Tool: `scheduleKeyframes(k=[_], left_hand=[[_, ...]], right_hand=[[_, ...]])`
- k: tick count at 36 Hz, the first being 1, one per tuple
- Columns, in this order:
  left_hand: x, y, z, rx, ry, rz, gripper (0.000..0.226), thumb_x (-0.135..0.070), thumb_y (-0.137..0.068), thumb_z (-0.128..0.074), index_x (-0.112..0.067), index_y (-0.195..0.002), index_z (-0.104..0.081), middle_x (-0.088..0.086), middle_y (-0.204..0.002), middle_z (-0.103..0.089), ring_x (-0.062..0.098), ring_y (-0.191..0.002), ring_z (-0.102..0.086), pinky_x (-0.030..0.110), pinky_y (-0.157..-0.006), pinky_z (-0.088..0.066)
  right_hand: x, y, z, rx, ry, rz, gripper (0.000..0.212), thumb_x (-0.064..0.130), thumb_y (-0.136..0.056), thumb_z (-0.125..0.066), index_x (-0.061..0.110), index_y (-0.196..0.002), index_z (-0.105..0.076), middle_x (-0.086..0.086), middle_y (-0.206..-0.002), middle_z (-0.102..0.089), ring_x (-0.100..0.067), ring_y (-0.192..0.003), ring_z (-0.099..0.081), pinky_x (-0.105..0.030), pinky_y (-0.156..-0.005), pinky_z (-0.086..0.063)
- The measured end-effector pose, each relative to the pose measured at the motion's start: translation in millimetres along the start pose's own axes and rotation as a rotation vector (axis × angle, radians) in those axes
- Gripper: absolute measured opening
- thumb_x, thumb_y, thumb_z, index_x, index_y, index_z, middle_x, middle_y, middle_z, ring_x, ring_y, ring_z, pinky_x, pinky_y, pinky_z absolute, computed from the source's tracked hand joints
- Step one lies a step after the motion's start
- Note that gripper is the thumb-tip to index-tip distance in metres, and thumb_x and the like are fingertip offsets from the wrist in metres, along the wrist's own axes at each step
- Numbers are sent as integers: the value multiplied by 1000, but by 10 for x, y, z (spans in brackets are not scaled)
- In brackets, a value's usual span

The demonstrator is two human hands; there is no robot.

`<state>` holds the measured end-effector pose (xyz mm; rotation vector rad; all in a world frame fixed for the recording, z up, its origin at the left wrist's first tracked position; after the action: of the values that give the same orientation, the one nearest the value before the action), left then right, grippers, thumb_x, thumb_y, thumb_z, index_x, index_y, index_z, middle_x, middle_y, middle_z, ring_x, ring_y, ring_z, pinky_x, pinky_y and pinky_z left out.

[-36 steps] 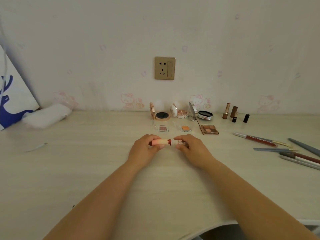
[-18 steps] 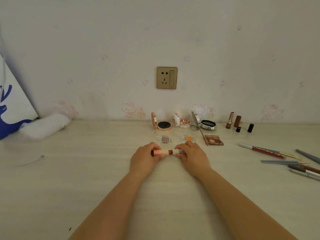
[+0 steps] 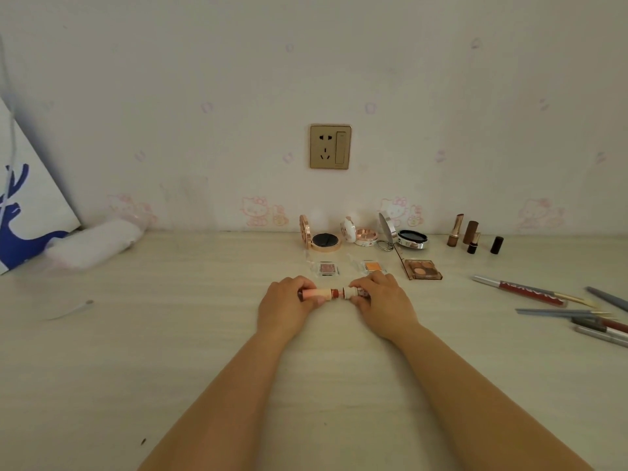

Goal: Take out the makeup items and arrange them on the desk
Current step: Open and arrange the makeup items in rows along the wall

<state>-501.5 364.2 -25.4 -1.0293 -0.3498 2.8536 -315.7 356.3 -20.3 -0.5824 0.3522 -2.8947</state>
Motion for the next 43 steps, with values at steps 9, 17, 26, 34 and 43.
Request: scheduleKeyframes(k=[9, 17, 26, 34, 43], left_hand=[[-48, 46, 31, -7, -3, -15, 41, -43, -78, -70, -28, -114, -59, -6, -112, -59, 17, -110, -47, 28, -87, -41], [-293, 228, -51, -216, -369, -478, 74, -51, -61, -78, -25, -126, -52, 0, -118, -54, 19, -109, -42, 36, -79, -47], [-1115, 513, -582, -196, -371, -828, 44, -30, -63, -79, -23, -104, -62, -5, -103, -62, 16, -98, -42, 31, -72, -49], [-2049, 567, -1203, 84, -269, -681, 37, -21, -91, -52, -20, -128, -52, -2, -128, -51, 24, -121, -41, 35, -91, -34], [-2571, 327, -1728, 113, -408, -653, 40, -12, -94, -40, -20, -133, -45, -2, -137, -44, 22, -123, -35, 33, -89, -31]], right_hand=[[24, 36, 29, -14, 11, -13, 42, 37, -92, -52, 27, -132, -47, 1, -132, -47, -21, -124, -38, -33, -100, -35], [19, 245, 145, -44, 77, -58, 54, 41, -90, -51, 22, -138, -37, -2, -138, -38, -24, -126, -34, -34, -102, -34], [-539, 626, 512, -277, 1, -207, 32, 20, -92, -53, 11, -122, -58, -12, -123, -55, -34, -115, -45, -40, -93, -38], [-1304, 919, 925, -398, 106, -480, 28, 20, -96, -45, 15, -117, -62, -8, -124, -57, -28, -119, -43, -34, -101, -31], [-1663, 1006, 1118, -349, 150, -669, 33, 15, -94, -40, 16, -123, -56, -9, -132, -49, -32, -129, -32, -39, -100, -29]])
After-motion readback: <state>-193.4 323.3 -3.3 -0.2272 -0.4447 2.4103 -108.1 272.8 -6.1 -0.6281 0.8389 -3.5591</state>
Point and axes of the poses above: each hand's wrist, its own y-axis away from the middle knuckle, its own z-axis out of the back of the hand, x = y × z, the point moved 2 cm from there along -y, towards the middle knuckle
